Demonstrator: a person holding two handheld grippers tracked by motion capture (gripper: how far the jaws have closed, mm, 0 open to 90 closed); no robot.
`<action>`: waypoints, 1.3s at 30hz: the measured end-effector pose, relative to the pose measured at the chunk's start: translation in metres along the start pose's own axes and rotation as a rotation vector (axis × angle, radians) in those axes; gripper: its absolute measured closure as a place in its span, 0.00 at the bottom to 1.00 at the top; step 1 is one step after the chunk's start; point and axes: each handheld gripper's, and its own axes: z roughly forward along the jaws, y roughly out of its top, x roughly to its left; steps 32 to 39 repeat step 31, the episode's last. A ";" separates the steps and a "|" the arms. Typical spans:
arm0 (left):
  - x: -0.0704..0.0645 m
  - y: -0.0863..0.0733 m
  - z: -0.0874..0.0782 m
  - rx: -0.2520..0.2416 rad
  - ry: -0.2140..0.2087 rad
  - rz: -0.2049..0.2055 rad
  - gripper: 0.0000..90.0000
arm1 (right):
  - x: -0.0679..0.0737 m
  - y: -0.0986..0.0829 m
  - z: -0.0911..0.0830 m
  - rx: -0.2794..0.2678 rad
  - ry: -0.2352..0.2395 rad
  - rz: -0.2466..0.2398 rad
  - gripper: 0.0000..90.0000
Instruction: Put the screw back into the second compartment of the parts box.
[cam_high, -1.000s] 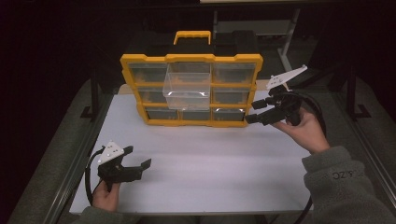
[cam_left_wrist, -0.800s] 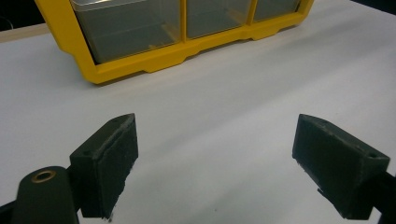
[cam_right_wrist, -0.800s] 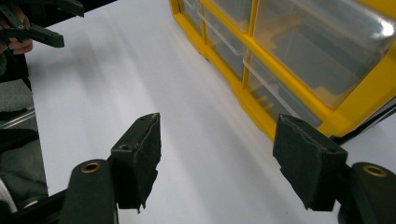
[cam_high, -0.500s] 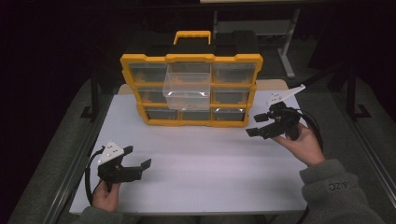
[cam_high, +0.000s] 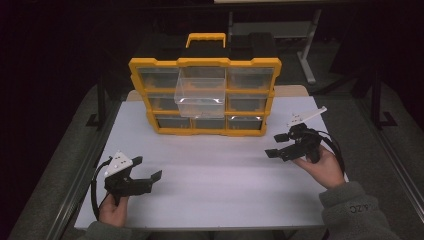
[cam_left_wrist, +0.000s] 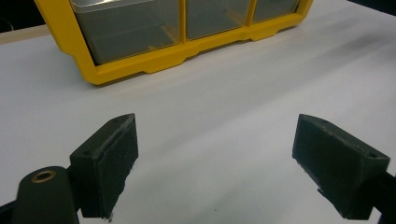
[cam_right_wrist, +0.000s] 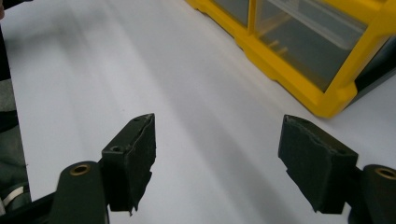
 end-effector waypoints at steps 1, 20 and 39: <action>0.000 0.000 0.000 0.000 0.000 -0.001 0.15 | 0.000 -0.002 0.001 0.001 0.000 -0.001 0.29; -0.001 0.000 0.001 0.008 -0.008 0.008 0.15 | 0.001 -0.037 0.010 0.004 0.006 0.048 0.27; -0.002 0.000 0.001 0.005 -0.009 0.010 0.15 | 0.006 -0.048 0.014 -0.009 0.017 0.056 0.24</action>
